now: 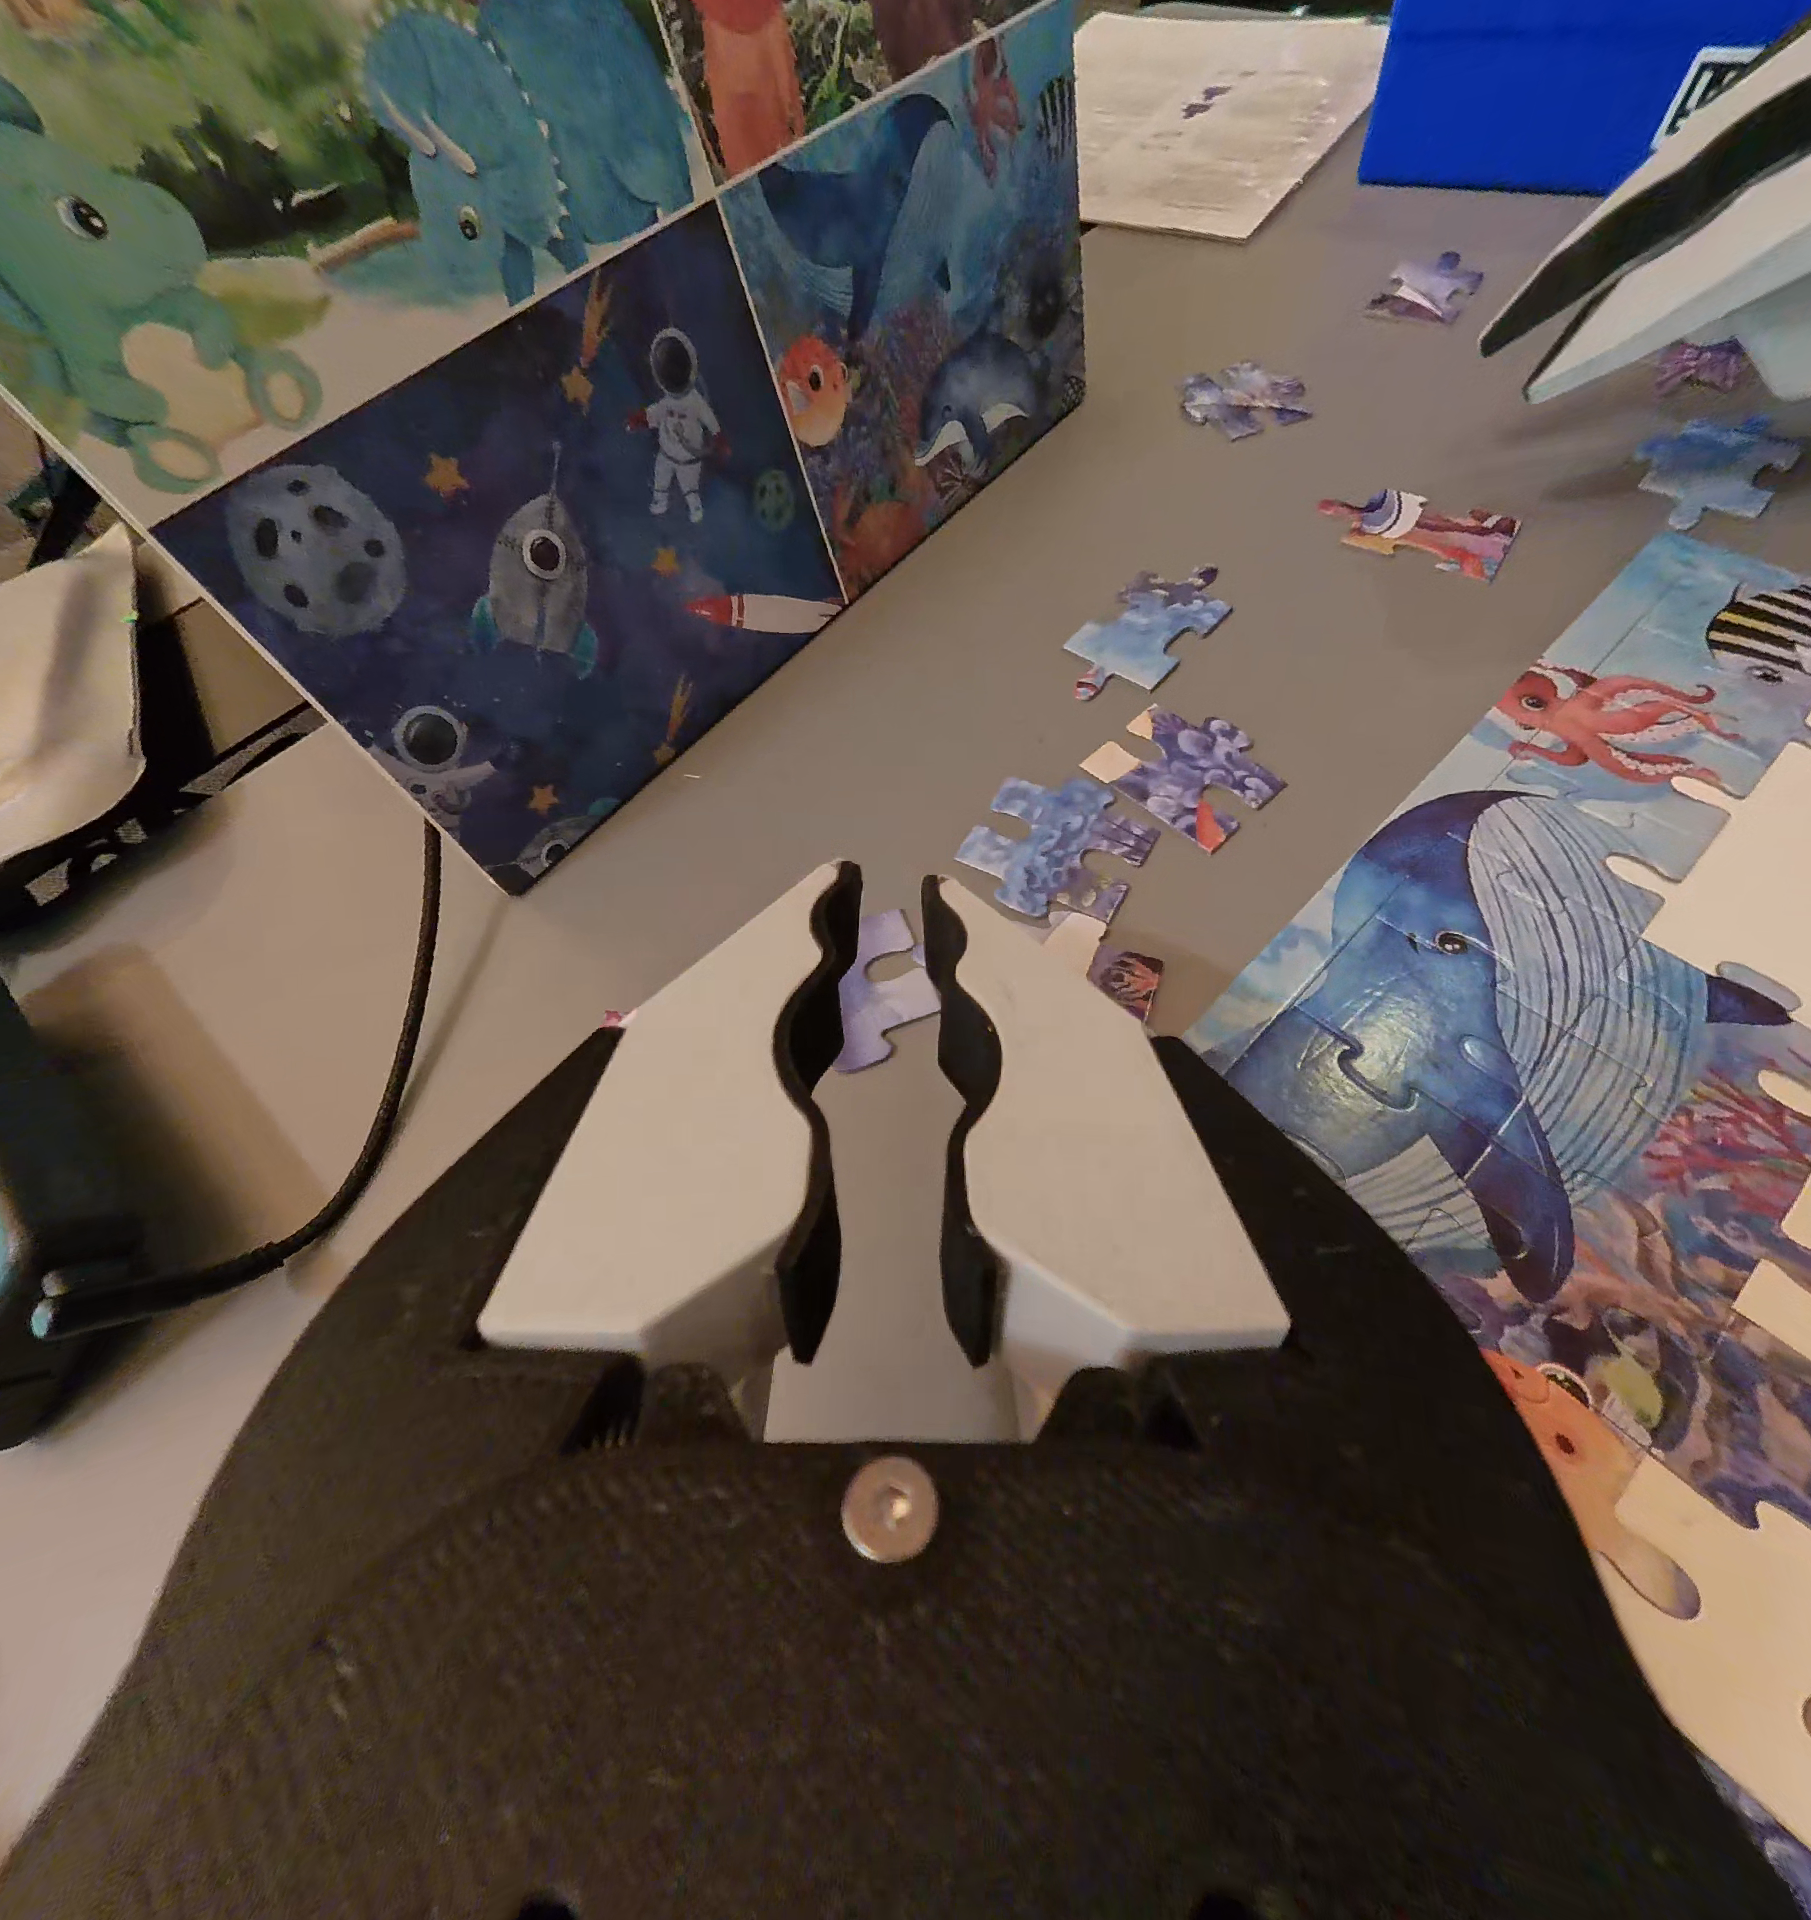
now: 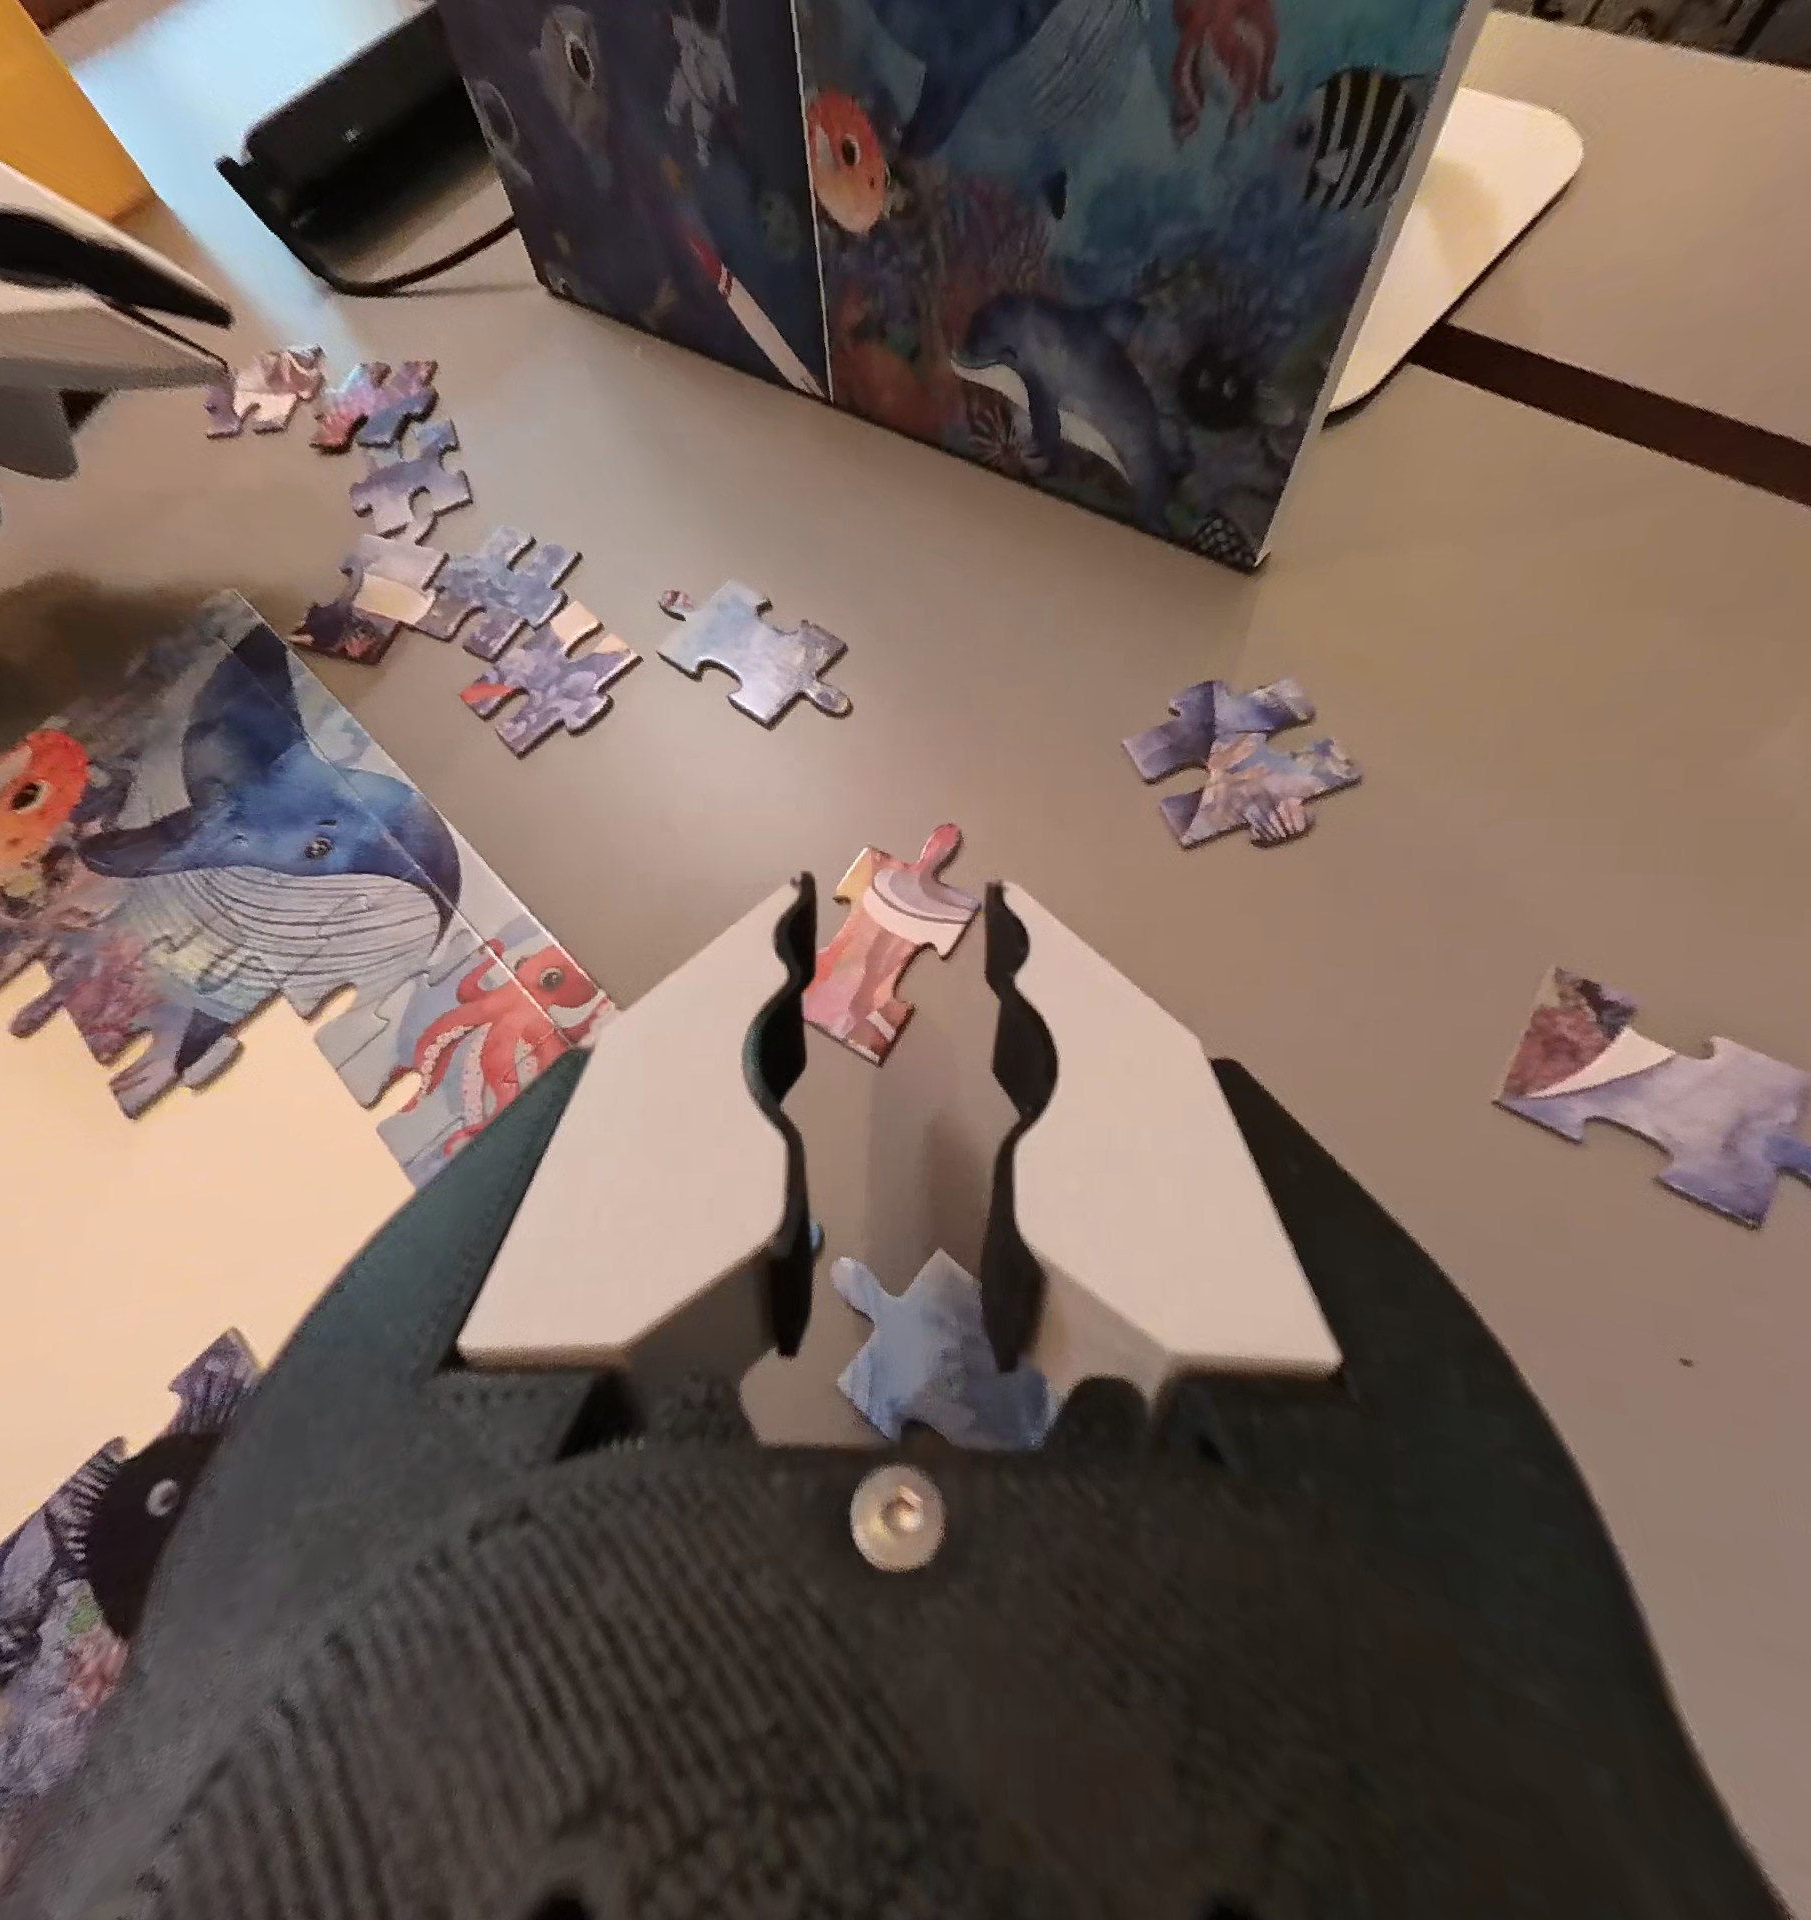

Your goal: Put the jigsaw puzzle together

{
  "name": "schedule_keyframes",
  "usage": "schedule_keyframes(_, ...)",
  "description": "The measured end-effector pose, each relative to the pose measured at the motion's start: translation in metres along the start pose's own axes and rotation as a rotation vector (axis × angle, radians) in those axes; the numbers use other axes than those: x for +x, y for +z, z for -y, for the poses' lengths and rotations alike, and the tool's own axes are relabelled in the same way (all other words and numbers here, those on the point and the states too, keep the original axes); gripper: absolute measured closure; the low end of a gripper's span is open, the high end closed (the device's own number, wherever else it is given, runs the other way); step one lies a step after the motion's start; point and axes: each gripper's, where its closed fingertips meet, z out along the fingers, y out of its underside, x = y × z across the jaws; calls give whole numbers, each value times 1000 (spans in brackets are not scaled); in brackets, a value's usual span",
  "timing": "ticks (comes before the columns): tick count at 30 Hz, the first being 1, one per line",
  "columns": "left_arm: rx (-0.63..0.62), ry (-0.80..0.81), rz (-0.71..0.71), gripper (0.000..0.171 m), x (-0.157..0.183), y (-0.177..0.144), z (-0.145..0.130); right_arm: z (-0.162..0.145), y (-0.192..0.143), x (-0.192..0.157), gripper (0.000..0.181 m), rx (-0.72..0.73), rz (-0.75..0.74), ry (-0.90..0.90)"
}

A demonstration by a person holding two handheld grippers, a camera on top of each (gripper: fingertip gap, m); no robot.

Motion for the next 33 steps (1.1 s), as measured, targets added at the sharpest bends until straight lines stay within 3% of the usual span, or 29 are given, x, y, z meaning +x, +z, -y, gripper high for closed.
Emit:
schedule_keyframes(8, 34, -12, 73, 162, -23, -16, 6, -3, 6, -7, 151, -21, -5, -54)
schedule_keyframes(24, 16, -23, 37, 160, -15, -10, 3, 2, 6, -12, 152, 0, -21, -110)
schedule_keyframes(33, 123, -186, -8, 159, -28, -23, 12, 5, 5, -14, 152, 9, -35, -139)
